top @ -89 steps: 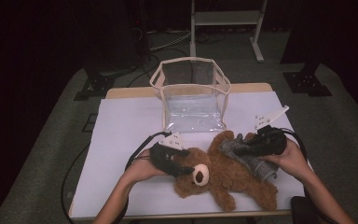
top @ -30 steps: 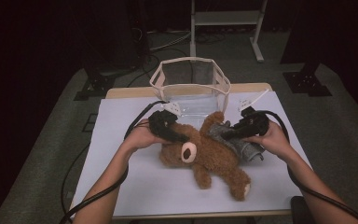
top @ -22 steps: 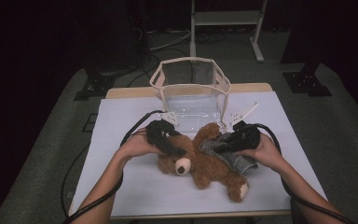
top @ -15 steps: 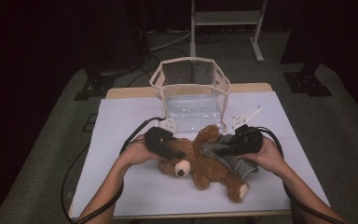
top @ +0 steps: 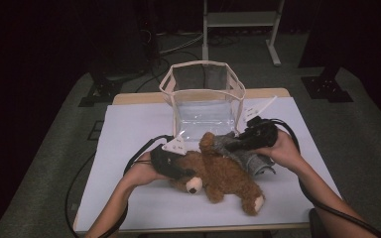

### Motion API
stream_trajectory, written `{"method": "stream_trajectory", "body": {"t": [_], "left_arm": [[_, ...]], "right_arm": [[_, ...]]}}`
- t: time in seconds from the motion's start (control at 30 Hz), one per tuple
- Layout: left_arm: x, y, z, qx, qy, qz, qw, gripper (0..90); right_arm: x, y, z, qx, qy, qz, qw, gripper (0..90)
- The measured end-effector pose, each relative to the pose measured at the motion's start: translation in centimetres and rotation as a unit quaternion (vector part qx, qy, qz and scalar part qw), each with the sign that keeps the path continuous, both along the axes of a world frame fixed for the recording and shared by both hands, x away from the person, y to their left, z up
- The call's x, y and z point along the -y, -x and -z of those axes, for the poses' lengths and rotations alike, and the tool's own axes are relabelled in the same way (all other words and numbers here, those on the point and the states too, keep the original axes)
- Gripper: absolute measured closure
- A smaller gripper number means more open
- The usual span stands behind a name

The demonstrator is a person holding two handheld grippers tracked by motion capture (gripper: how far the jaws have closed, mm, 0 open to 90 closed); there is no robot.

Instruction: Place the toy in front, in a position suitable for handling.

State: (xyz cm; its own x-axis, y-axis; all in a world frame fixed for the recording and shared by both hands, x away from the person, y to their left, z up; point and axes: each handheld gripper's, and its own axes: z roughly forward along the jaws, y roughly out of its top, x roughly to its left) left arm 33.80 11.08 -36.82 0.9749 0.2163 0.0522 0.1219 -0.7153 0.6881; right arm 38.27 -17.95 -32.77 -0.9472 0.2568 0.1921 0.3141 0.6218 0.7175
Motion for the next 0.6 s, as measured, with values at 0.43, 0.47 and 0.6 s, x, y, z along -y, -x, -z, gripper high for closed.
{"method": "stream_trajectory", "body": {"t": [0.43,0.47,0.6], "left_arm": [[-0.3,-0.3,-1.9,-0.039,0.007,0.01,0.9992,37.3],[-0.3,-0.3,-1.9,-0.041,0.007,0.013,0.999,37.4],[-0.4,-0.1,-1.3,-0.046,0.004,0.016,0.9988,53.9]], "right_arm": [[-1.1,1.8,2.9,-0.025,0.036,-0.021,0.9988,79.3],[-1.0,1.9,3.0,-0.025,0.033,-0.021,0.9989,79.3],[-0.6,2.3,3.0,-0.022,0.024,-0.02,0.9993,79.2]]}}
